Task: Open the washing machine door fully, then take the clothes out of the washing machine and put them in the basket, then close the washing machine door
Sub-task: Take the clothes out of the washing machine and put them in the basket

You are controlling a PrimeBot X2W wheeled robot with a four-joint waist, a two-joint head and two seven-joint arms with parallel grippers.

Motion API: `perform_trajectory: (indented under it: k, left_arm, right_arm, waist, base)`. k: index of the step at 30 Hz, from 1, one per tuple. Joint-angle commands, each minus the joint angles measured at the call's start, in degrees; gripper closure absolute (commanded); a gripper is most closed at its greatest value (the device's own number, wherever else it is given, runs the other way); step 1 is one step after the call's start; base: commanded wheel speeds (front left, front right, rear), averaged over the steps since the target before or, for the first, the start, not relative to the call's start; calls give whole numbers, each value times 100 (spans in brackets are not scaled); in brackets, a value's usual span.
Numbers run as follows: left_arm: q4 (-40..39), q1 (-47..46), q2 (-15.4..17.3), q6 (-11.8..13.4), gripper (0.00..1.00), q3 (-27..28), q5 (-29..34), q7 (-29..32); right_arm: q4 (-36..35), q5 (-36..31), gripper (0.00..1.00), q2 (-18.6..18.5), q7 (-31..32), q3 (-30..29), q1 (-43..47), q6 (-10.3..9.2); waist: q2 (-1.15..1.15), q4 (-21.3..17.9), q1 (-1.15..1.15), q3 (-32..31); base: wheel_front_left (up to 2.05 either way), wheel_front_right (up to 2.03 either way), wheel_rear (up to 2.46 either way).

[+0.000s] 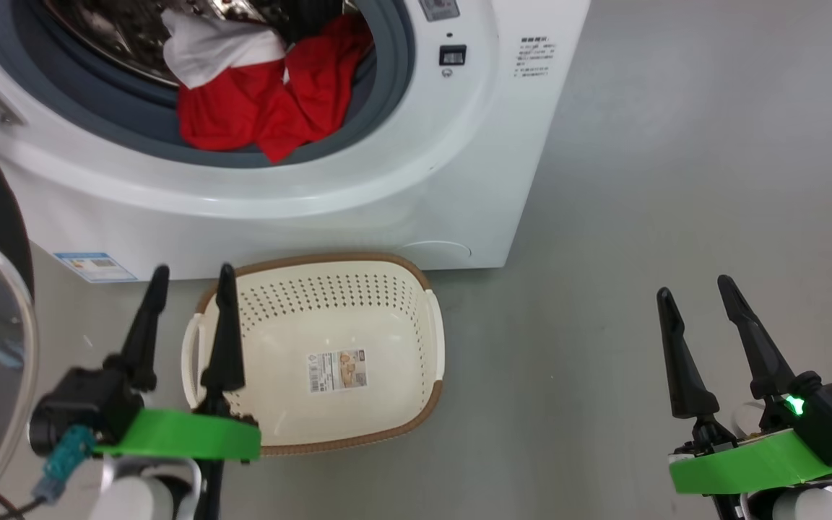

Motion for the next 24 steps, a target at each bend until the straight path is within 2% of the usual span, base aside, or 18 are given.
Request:
perform_trajectory:
  k: [1,6,17,24]
  left_arm:
    - [-58,-302,147,-47,0,203,-22,3]
    - [205,-813,230,-67,0,245,-32,16]
    - [1063,-2010,606,-324,0,422,-159,-69]
    - [1562,-2651,791,-382,0,403,-120,-56]
  right_arm:
    - [-120,3,0,-68,-60,186,-211,36]
    - [-95,17,0,-68,-69,240,-308,36]
    - [-51,35,0,-68,-83,360,-597,36]
    - [-48,41,0,-68,-84,431,-706,36]
  waist:
    - [0,-83,0,147]
    - [0,-168,0,295]
    - [0,-464,0,720]
    - [0,-570,0,943]
  base:
    - [0,0,0]
    - [0,0,0]
    - [0,0,0]
    - [0,0,0]
